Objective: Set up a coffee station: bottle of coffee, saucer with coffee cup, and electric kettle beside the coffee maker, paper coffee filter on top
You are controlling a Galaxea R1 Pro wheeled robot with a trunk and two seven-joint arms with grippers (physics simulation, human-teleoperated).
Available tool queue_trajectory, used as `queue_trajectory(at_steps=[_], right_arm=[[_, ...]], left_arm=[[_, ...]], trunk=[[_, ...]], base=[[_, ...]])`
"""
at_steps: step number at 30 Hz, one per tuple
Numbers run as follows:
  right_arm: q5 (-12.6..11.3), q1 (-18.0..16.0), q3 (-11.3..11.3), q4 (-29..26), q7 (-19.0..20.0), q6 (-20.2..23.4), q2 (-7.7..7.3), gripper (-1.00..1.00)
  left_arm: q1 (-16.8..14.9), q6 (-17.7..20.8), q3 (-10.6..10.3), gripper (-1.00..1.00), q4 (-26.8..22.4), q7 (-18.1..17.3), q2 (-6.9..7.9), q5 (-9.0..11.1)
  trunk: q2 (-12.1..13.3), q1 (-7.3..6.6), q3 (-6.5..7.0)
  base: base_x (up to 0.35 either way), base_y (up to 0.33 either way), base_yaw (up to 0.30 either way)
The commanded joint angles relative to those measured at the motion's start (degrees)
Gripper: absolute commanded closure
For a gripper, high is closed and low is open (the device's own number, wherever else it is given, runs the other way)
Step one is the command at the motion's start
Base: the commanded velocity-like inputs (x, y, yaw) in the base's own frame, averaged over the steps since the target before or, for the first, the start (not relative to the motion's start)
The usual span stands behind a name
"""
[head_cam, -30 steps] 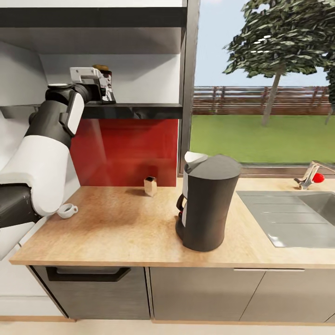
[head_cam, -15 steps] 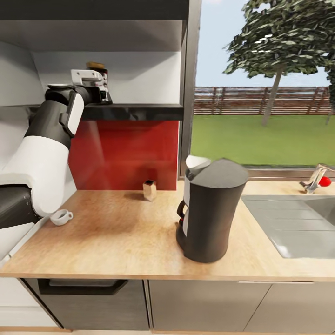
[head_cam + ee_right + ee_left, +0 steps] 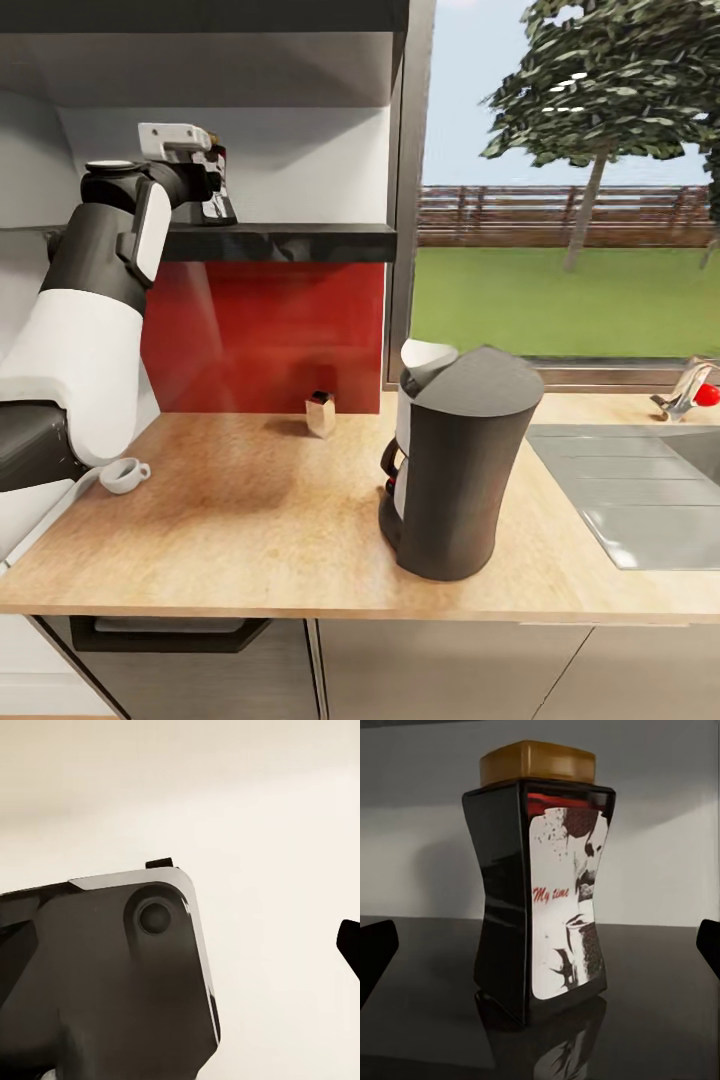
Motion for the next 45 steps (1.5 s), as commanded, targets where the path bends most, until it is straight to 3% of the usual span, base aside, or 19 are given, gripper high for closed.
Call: queue_trajectory(at_steps=[1,10,38,45], right_arm=[[-0.6,0.0,0.0,0.0,0.1,-0.2,0.01,-1.0],[-0.6,0.0,0.0,0.0,0.1,-0.2,0.01,-1.0],[-0.6,0.0,-0.1,0.0,0.1,-0.2,0.01,-1.0],[-0.6,0.0,0.0,0.0,0.1,-0.2,0.01,-1.0]], left_arm=[[-0.1,0.3,0.1,-1.0,-0.1,-0.1,-0.02,-0.3],[0.0,0.4,0.0,-1.0,-0.9,-0.1,0.01,-0.4],[0.2,0.3,0.2,-1.0,-0.8,-0.1,0.28,-0.6],[0.8,0.3,0.2,-1.0,-0.8,-0.1,1.95,-0.1]], trunk=[[-0.1,0.04,-0.13],[-0.1,0.04,-0.13],[-0.1,0.04,-0.13],[-0.1,0.04,-0.13]], base=[[0.057,0.0,0.0],[0.268,0.0,0.0],[0.048,0.0,0.0],[0.056,0.0,0.0]])
